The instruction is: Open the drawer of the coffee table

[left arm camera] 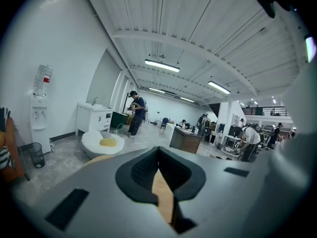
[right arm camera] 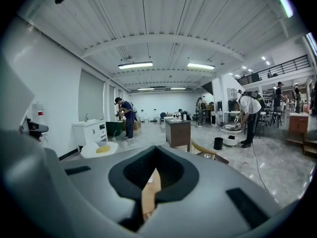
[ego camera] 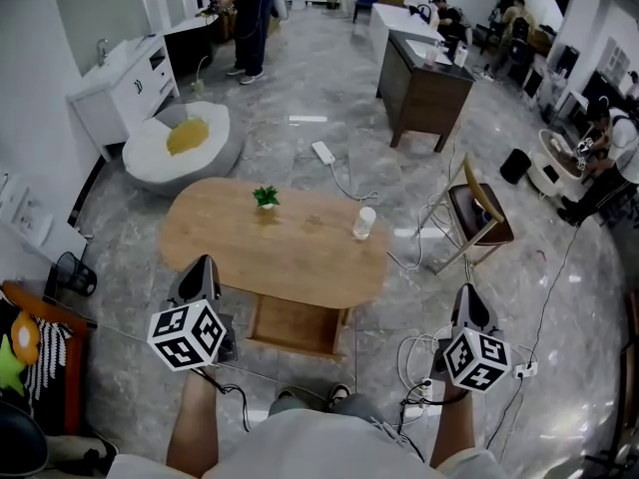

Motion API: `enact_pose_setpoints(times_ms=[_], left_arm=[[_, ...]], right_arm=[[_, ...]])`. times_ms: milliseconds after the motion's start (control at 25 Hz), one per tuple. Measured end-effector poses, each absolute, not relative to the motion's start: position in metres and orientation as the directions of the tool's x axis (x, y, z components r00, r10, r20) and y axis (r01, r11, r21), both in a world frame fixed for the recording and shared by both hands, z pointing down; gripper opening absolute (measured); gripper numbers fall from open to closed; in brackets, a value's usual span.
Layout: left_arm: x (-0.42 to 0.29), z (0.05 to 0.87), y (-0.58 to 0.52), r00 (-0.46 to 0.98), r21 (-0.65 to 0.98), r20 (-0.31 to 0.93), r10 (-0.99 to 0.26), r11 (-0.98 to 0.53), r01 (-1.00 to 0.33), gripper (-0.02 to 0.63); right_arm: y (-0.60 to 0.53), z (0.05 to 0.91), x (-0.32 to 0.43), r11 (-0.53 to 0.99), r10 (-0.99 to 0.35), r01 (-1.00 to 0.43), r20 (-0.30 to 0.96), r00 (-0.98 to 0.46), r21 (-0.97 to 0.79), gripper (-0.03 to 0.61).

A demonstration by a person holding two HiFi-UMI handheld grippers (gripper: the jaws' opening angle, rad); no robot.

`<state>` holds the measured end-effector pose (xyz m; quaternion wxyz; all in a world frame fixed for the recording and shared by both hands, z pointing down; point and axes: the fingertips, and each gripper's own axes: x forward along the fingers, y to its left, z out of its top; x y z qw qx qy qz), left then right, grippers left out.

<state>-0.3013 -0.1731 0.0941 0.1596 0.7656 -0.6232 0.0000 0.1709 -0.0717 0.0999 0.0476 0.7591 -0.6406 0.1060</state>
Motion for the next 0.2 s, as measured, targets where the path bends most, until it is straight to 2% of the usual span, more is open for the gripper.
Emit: enact_pose_setpoints(times_ms=[200], left_arm=[[-0.291,0.0964,-0.1747,0.238,0.249,0.21,-0.948,-0.183,-0.951,-0.008]], right_arm=[[-0.0708,0.0995,0.1727,-0.174,-0.959,-0.984,0.234,0.159,-0.046,-0.002]])
